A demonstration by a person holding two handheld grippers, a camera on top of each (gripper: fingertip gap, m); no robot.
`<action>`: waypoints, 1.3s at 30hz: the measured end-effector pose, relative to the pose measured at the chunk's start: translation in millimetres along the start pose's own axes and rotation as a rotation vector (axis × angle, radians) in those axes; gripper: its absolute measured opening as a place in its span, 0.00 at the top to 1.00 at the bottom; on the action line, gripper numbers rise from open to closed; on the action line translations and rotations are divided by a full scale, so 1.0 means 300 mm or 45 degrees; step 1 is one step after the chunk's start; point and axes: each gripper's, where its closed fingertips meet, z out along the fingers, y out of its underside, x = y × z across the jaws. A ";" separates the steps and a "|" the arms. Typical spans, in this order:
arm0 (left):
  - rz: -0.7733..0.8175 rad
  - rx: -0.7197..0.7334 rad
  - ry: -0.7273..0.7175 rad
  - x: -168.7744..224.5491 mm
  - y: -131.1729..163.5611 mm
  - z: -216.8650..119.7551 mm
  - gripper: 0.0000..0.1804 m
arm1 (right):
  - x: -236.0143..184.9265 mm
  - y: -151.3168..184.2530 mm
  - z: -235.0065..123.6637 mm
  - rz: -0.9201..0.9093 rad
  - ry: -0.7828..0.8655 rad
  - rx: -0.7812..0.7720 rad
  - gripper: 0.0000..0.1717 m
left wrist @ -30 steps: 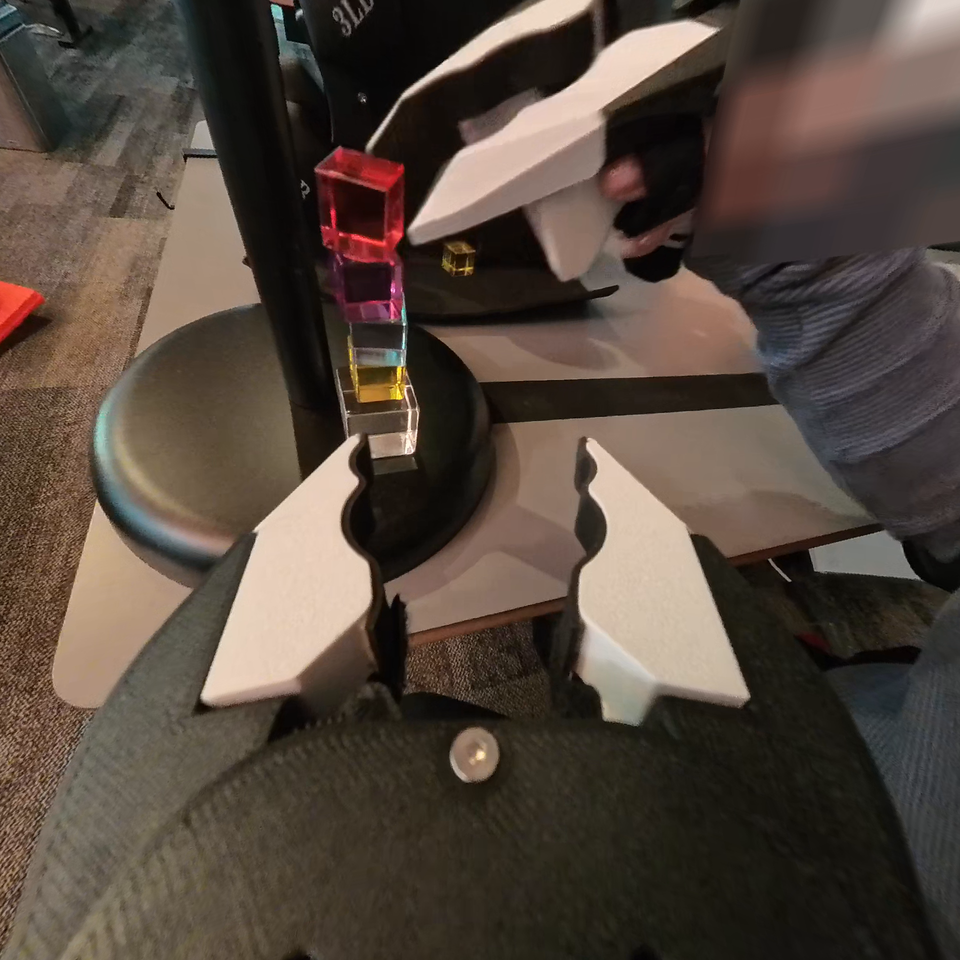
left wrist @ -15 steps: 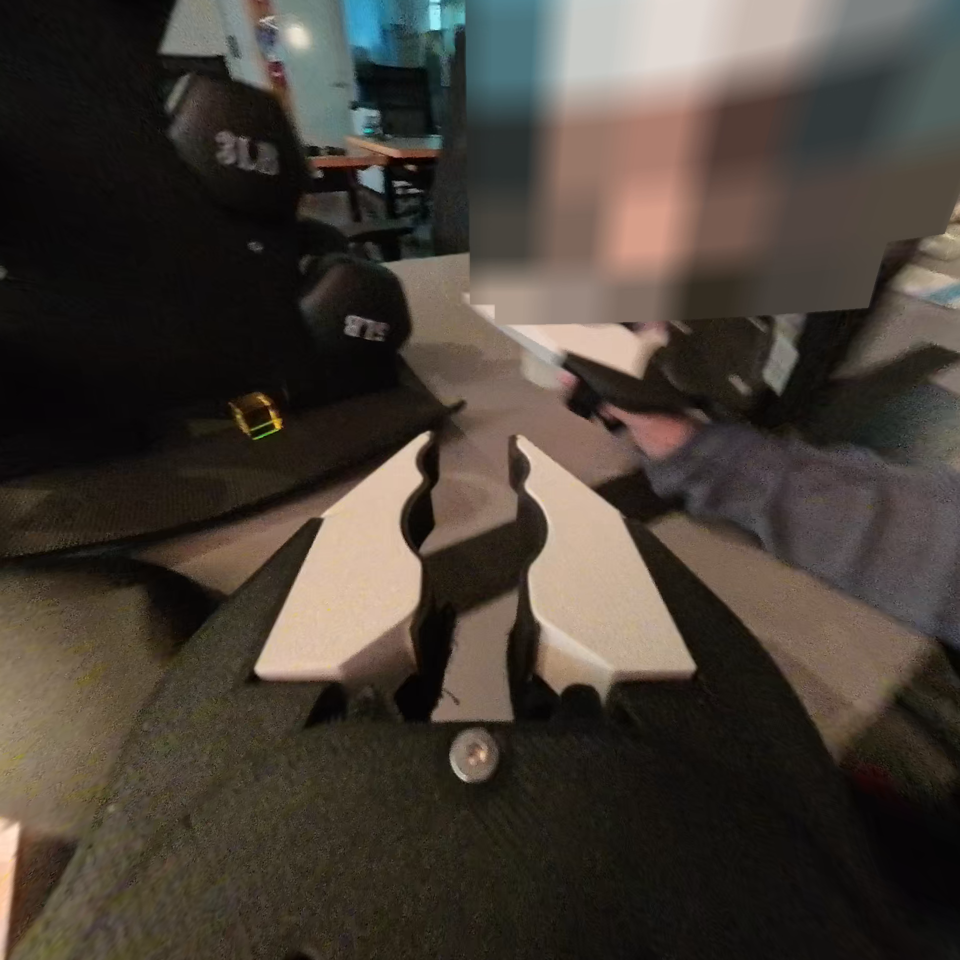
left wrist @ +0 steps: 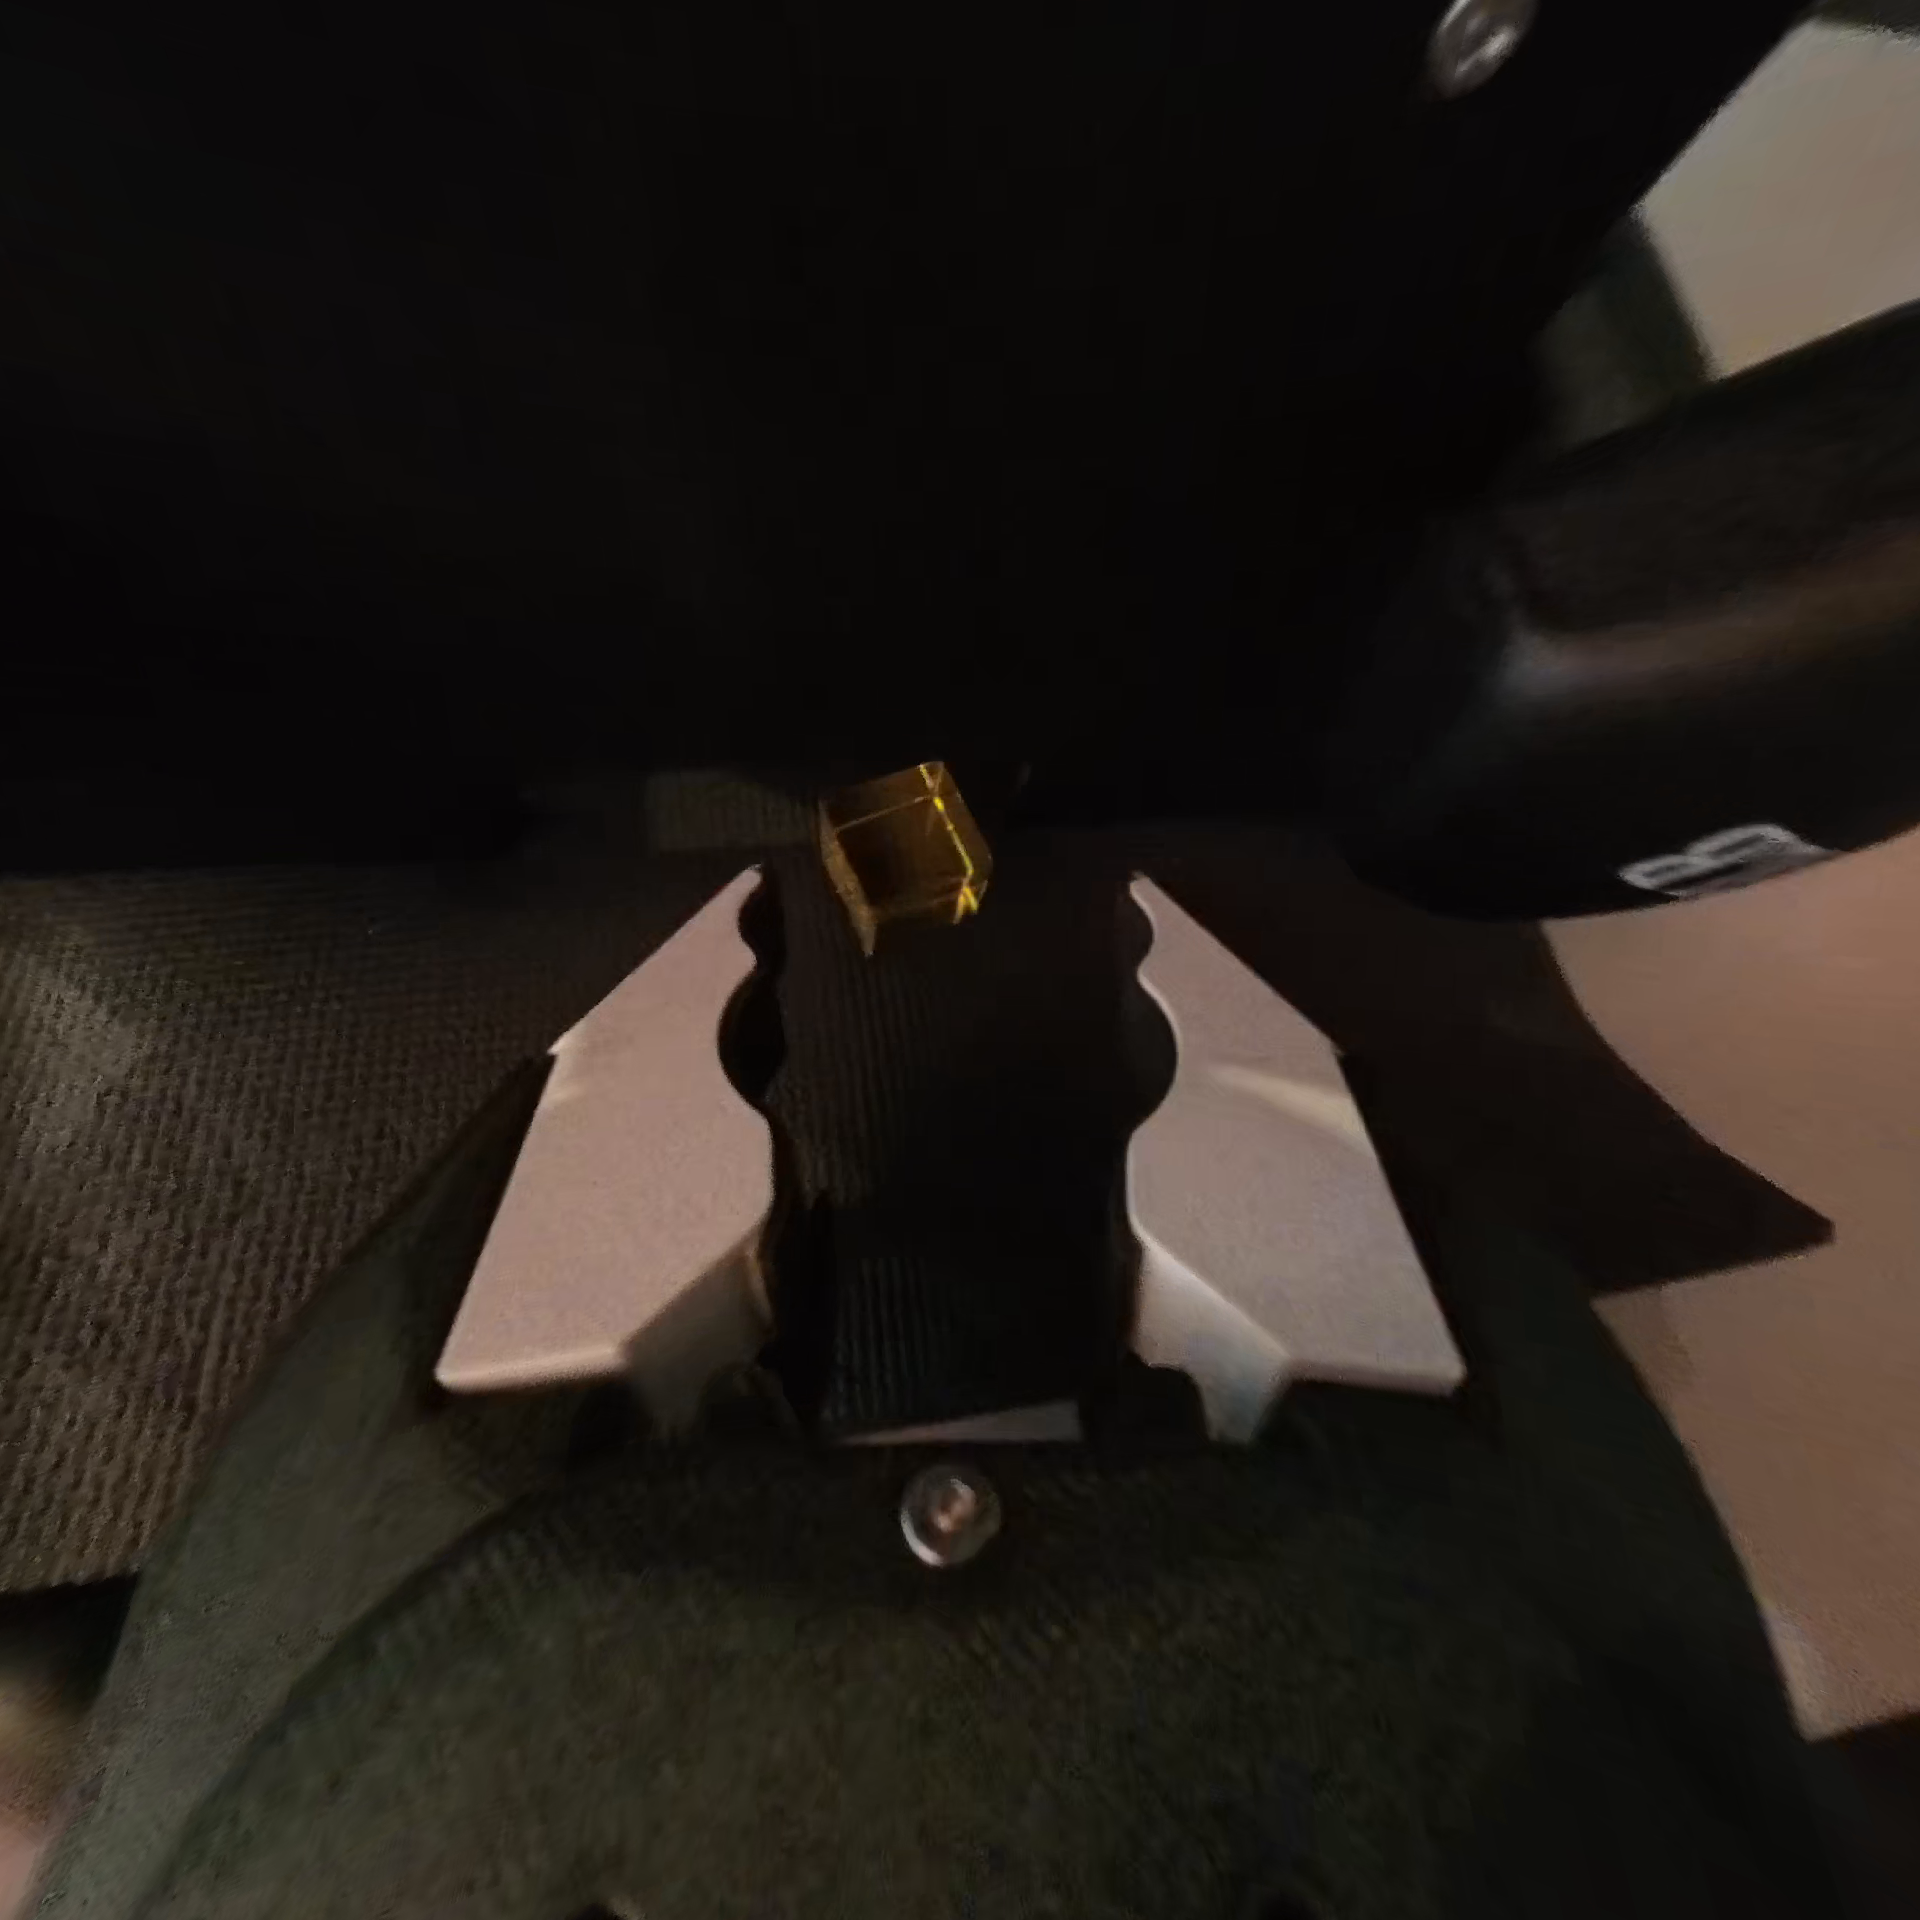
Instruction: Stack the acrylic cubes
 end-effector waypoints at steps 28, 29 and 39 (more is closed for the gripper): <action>0.337 0.312 0.073 0.081 0.242 -1.037 0.85 | 0.046 0.047 0.000 -0.139 0.178 -0.144 0.95; 0.312 0.340 0.033 0.034 0.231 -1.069 0.85 | 0.044 0.047 0.001 -0.154 0.178 -0.147 0.95; 0.235 0.338 0.074 -0.190 0.091 -1.101 0.85 | 0.097 0.107 -0.006 -0.273 0.326 -0.317 0.95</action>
